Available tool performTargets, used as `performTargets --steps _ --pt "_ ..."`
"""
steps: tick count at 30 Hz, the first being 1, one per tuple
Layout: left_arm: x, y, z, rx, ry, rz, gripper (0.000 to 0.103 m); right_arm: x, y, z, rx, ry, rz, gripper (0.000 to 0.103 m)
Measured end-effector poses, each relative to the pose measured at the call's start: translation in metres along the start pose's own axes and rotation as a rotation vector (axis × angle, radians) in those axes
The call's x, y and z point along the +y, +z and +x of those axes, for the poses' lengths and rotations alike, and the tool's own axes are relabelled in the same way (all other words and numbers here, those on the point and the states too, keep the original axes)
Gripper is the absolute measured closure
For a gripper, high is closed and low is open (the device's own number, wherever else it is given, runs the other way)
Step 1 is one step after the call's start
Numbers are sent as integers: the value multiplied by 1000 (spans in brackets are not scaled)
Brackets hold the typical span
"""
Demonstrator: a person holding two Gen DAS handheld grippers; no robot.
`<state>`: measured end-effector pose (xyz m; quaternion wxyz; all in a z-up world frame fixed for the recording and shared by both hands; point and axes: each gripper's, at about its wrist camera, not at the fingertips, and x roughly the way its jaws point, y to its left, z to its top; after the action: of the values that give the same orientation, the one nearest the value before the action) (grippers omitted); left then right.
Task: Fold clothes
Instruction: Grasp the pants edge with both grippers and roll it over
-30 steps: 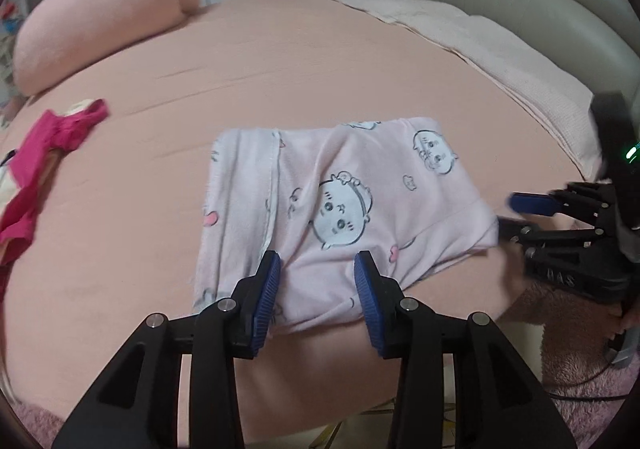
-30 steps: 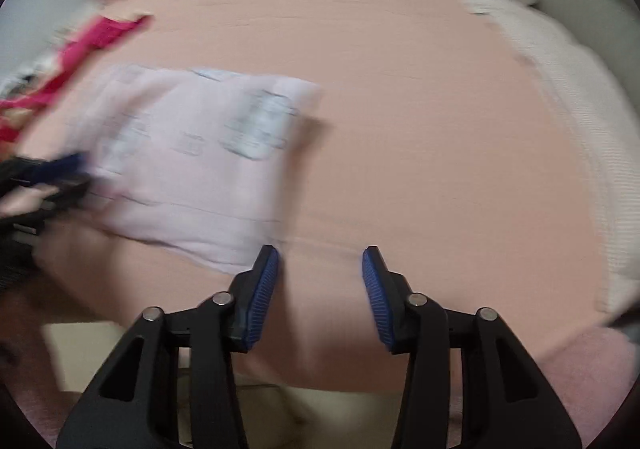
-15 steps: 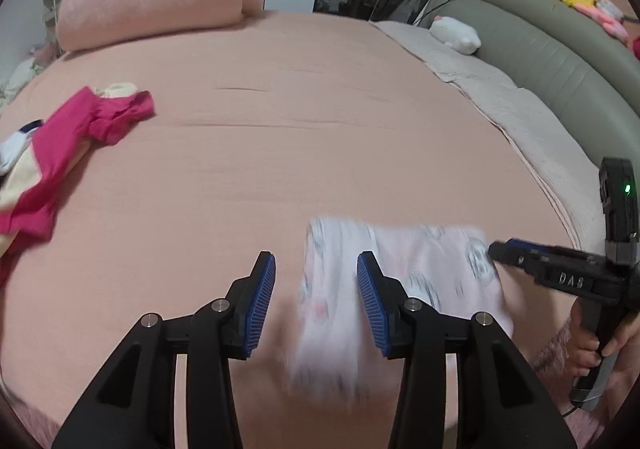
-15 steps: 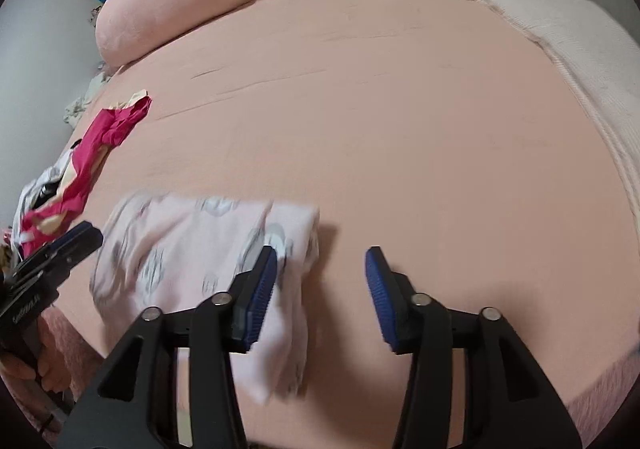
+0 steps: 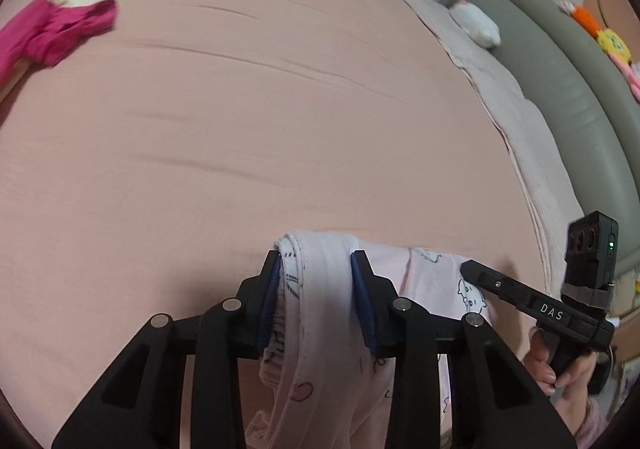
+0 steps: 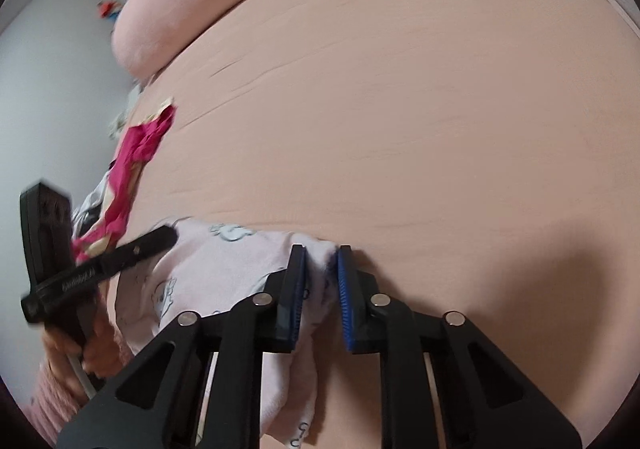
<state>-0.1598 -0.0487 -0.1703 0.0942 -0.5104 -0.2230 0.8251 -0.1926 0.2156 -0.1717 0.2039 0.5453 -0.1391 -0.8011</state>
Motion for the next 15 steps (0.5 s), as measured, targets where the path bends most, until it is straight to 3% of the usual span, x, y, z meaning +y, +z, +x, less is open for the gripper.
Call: performTargets --steps 1,2,3,4,7,9,10,12,15 --pt "1 -3 -2 -11 -1 -14 68 1 -2 -1 -10 -45 -18 92" --pt "3 -6 -3 -21 -2 -27 68 -1 -3 -2 -22 -105 -34 103" --pt "4 -9 -5 -32 -4 -41 65 -4 -4 -4 -34 -179 -51 103" --pt "6 -12 -6 -43 -5 -54 63 -9 -4 -6 -37 -195 -45 103" --pt "12 -19 -15 -71 -58 -88 58 -17 -5 -26 -34 -15 17 89" --pt "15 -24 -28 -107 -85 -82 53 -10 -10 -38 -54 93 17 63" --pt "16 -28 -35 -124 -85 -78 49 -5 -13 -40 -58 131 21 58" --pt "20 -35 -37 -117 -95 -78 43 3 -18 -36 -33 166 17 53" --pt "25 -46 -30 -60 -88 -64 43 7 -28 -21 33 109 -4 51"
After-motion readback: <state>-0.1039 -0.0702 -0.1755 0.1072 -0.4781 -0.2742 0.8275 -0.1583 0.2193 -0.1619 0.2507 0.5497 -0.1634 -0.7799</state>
